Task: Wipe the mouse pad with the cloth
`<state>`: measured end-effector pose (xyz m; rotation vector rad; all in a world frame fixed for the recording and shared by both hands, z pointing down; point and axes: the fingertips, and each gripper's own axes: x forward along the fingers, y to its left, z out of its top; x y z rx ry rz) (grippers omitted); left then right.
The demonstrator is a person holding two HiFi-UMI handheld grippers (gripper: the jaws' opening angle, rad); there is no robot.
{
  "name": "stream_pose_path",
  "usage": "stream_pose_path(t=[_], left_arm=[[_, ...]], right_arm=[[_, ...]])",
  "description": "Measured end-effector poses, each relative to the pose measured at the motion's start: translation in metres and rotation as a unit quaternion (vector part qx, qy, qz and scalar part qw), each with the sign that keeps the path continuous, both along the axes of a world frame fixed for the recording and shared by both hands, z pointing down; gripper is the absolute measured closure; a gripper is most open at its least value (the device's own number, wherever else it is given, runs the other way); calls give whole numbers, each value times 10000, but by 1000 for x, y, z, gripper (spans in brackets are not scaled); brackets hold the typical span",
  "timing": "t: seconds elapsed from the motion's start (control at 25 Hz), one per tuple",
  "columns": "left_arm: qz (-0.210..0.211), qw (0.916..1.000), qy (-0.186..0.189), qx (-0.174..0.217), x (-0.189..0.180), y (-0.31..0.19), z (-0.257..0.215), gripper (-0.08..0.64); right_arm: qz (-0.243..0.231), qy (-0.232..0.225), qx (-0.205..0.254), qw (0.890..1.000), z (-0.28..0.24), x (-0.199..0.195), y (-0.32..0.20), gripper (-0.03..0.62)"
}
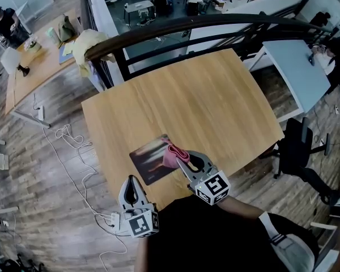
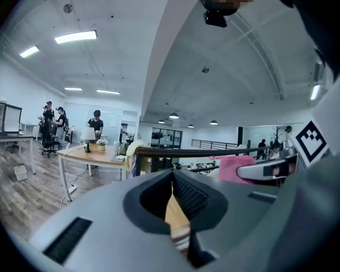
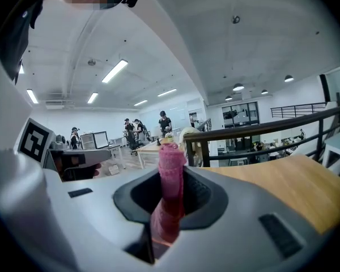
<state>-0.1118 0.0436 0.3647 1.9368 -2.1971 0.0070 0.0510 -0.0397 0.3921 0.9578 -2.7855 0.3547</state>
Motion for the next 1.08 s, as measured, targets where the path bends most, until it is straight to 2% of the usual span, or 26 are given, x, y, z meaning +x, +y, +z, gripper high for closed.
stream_pose_path(t=[0.2, 0.4, 0.64, 1.08], left_arm=[[151, 9999, -74, -4, 7, 3, 10, 537], [81, 9998, 149, 127, 10, -1, 1, 537], [179, 9997, -94, 119, 13, 1, 6, 537], [110, 9999, -69, 51, 14, 4, 3, 537]], right_arm=[[-43, 52, -47, 10000, 7, -6, 7, 517], [-167, 16, -32, 9999, 6, -11, 14, 517], [-141, 15, -14, 9999, 5, -12, 15, 517], [-127, 39, -20, 9999, 4, -9, 18, 517]])
